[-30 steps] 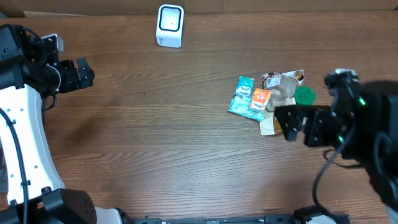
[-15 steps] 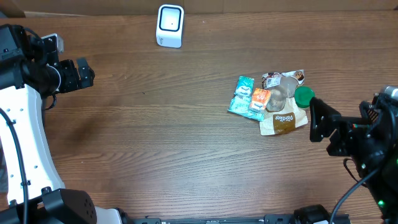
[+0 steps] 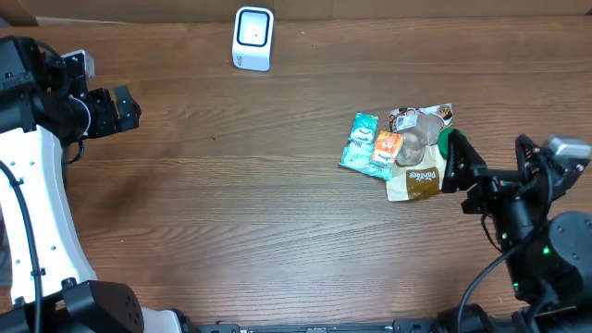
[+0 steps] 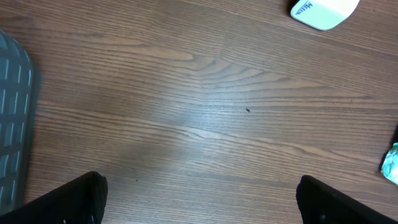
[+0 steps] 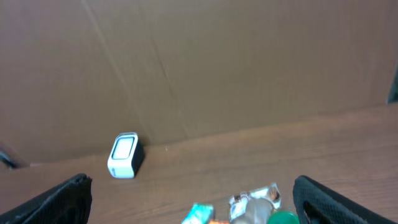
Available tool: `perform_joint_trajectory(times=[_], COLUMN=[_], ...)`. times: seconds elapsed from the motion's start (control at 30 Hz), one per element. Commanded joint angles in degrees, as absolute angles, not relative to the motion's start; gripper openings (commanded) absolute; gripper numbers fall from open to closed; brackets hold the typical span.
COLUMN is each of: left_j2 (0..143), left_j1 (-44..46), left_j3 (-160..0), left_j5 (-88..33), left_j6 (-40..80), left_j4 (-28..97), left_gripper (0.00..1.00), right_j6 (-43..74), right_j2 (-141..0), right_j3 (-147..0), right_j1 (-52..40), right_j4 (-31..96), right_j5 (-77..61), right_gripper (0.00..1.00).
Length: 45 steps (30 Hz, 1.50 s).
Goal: Scan the item barcode
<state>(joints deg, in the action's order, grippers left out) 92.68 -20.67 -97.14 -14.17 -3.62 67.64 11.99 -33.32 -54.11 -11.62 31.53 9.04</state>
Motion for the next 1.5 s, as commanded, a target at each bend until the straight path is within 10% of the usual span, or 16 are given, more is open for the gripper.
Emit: perform_joint_trajectory(times=[0.0, 0.77, 1.47], left_j2=[92.2, 92.2, 92.2], left_j1=[-20.6, -20.6, -20.6], left_j3=[-97.1, -97.1, -97.1], left_j5=[-14.4, -14.4, -14.4], left_j6=[-5.2, -5.2, -5.2], left_j4=[67.4, 67.4, 67.4], left_gripper=[1.00, 1.00, 1.00], right_j6=[12.0, 12.3, 12.2], right_j2=[-30.1, -5.5, -0.2], right_j3=[-48.2, -4.4, -0.5], right_j1=[-10.4, -6.9, -7.5], right_j4=[26.7, -11.0, 3.8], right_j5=[9.6, 8.7, 9.0], right_gripper=[1.00, 1.00, 1.00])
